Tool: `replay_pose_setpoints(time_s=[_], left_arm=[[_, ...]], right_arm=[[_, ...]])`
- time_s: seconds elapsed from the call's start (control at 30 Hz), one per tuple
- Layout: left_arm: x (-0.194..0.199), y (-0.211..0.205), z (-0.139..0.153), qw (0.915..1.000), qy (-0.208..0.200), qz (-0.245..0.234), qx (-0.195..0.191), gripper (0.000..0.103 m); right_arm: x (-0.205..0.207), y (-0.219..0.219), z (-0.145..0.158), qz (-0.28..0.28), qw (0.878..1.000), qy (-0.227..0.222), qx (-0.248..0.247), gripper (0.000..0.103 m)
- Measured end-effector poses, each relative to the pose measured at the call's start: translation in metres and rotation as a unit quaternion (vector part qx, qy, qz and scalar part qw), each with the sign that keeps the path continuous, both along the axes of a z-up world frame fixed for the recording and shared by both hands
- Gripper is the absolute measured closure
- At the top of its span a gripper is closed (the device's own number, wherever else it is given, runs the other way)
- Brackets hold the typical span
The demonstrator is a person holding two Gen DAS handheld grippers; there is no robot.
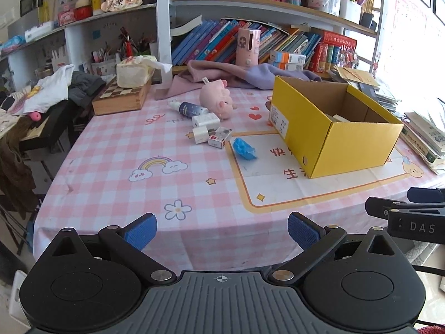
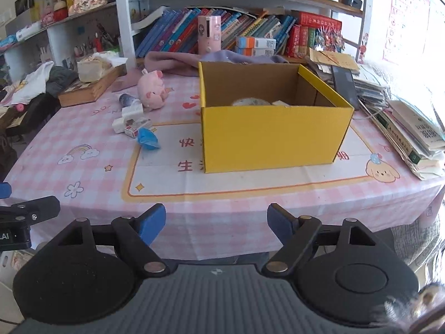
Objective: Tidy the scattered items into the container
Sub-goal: 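Move both tools toward the white chargers and blue bag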
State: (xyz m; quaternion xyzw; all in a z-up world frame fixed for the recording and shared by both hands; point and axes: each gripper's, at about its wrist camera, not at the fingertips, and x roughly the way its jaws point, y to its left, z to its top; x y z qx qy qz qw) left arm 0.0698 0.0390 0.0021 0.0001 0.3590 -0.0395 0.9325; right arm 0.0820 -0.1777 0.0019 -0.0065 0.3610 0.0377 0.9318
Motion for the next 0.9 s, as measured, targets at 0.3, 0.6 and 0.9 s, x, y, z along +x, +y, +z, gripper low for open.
replay_pose_setpoints(time_s=[0.3, 0.6, 0.9], left_arm=[[-0.006, 0.004, 0.005, 0.9999, -0.006, -0.004, -0.011, 0.001], [-0.019, 0.024, 0.001, 0.9998, -0.003, 0.017, -0.008, 0.001], [-0.017, 0.046, 0.002, 0.9989, -0.008, 0.039, -0.024, 0.002]], right_arm=[[-0.008, 0.010, 0.006, 0.022, 1.000, -0.004, -0.006, 0.022], [-0.009, 0.042, 0.005, 0.064, 0.998, -0.006, -0.019, 0.022], [-0.011, 0.067, 0.010, 0.097, 0.995, -0.015, -0.035, 0.022]])
